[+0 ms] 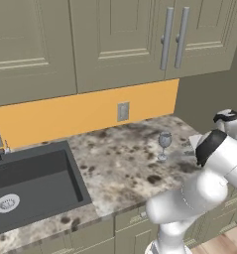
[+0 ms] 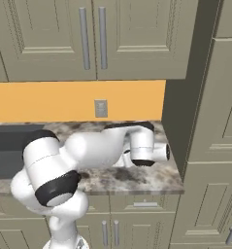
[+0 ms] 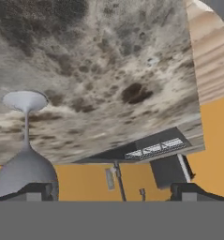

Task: Retrieve the wine glasses from the counter and place one next to each plate.

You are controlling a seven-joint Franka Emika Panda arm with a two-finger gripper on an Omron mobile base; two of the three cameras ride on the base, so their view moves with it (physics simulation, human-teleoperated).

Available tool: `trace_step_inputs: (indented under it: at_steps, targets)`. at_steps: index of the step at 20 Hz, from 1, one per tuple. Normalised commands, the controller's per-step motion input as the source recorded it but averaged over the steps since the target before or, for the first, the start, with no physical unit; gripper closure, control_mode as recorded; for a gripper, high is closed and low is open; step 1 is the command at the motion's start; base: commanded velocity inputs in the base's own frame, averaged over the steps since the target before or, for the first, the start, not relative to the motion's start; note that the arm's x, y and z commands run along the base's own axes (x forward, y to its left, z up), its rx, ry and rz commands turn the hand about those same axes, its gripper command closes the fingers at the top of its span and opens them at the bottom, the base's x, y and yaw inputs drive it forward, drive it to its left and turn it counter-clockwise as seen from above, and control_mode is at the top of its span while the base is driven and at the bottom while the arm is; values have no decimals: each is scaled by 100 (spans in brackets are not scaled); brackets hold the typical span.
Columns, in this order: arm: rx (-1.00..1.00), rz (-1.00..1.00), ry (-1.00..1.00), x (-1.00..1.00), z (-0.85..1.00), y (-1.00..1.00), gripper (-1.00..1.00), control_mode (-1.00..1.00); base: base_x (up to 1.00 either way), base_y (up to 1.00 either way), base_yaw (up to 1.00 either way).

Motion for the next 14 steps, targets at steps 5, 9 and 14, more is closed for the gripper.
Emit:
trace_step_inputs:
  at_steps: [5, 9, 14]
  targets:
    - [0, 0, -5, 29, -42, -7, -100, -100, 0, 0, 0]
    - [3, 0, -13, 8, -22, 0, -100, -100, 0, 0, 0]
    - [11, -1, -1, 21, -20, 5, -100, -100, 0, 0, 0]
